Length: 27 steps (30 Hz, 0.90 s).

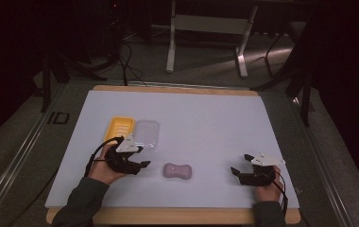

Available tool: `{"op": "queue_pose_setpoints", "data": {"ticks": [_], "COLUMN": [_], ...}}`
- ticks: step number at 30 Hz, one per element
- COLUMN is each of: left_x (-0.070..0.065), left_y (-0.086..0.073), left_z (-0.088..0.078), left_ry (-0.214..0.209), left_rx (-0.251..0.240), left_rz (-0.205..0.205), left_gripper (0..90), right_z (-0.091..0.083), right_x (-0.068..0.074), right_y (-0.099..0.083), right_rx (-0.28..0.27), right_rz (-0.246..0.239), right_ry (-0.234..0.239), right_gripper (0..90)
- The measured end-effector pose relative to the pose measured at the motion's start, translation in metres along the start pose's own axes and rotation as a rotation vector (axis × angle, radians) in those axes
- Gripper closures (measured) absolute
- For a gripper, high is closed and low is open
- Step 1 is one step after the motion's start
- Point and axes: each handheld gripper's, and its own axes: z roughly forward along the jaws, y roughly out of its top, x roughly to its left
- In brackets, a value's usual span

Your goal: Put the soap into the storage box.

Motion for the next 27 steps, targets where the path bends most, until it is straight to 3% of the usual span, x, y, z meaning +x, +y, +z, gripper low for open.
{"op": "queue_pose_setpoints", "data": {"ticks": [11, 20, 27], "left_x": [0.0, -0.003, -0.003], "left_y": [0.022, 0.035, 0.044], "left_z": [0.005, 0.011, 0.017], "left_ry": [-0.012, -0.054, -0.078], "left_rx": [0.04, 0.048, 0.082], "left_rz": [0.086, 0.134, 0.178], "left_gripper": [40.3, 40.3, 38.7], "right_z": [-0.002, -0.002, -0.002], "right_x": [0.0, 0.0, 0.0], "right_y": [-0.001, -0.001, -0.001], "right_rx": [-0.014, -0.016, -0.016], "right_rz": [0.006, 0.005, 0.005], "right_ry": [0.001, 0.001, 0.002], "right_gripper": [20.1, 20.1, 20.1]}}
